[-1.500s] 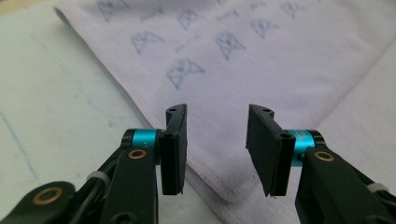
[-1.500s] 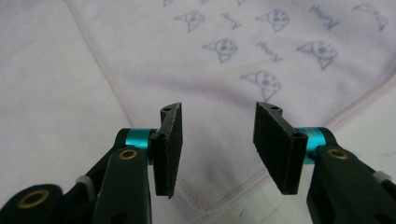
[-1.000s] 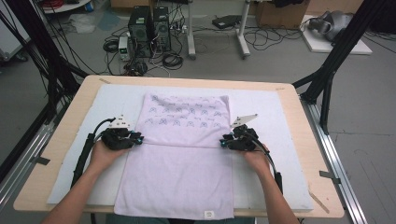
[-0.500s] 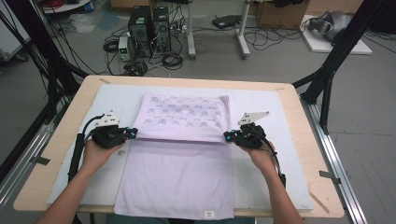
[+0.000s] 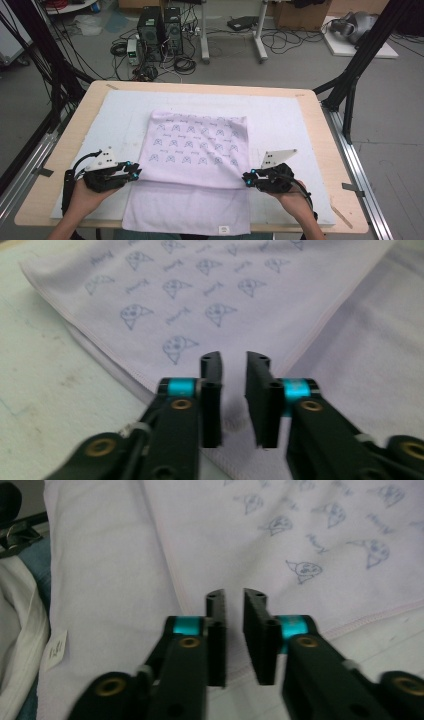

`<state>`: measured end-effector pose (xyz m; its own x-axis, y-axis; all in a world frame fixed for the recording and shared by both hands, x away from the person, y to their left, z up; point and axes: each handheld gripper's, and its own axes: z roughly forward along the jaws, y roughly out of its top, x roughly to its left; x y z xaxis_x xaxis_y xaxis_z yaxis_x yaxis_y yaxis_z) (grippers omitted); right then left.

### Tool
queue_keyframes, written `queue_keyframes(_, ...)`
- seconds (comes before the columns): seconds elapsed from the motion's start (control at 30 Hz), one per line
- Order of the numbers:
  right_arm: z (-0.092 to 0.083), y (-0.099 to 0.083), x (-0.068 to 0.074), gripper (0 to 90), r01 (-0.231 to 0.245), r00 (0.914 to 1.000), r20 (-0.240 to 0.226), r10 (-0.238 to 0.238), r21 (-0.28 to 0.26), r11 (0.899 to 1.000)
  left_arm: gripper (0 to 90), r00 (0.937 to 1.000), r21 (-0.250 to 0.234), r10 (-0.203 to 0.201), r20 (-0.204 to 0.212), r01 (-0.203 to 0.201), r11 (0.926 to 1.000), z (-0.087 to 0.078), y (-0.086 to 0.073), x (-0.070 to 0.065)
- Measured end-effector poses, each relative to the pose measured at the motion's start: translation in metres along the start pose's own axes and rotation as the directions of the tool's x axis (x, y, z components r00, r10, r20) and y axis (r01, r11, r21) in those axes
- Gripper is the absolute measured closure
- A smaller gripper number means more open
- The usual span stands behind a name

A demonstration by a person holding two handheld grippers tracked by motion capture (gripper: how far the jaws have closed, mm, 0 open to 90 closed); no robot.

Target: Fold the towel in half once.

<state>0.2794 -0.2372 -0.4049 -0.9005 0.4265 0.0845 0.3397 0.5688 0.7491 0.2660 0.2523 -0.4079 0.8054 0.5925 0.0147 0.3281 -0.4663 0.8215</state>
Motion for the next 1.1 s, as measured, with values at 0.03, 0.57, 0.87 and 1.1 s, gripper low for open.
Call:
queue_keyframes(0.03,0.002,-0.002,0.000,70.7,0.000,1.0000,0.004,0.000,0.005,1.000,68.9,1.0000,0.000,-0.003,0.004,0.003,1.0000,0.001,-0.001,0.001)
queue_keyframes(0.57,0.042,-0.012,-0.009,66.0,0.003,0.9999,0.013,-0.004,0.049,0.999,79.4,0.9976,0.097,0.011,0.068,-0.017,0.9951,0.035,-0.019,0.010)
queue_keyframes(0.87,0.030,-0.008,-0.005,86.7,0.015,0.9999,0.002,-0.015,-0.009,1.000,89.8,0.9989,0.031,0.000,0.046,-0.001,0.9995,0.014,-0.015,0.006)
queue_keyframes(1.1,0.014,0.001,0.006,83.0,0.045,0.9989,-0.014,-0.046,-0.022,0.999,88.7,0.9981,0.025,-0.001,0.062,0.000,0.9997,-0.003,-0.016,0.005)
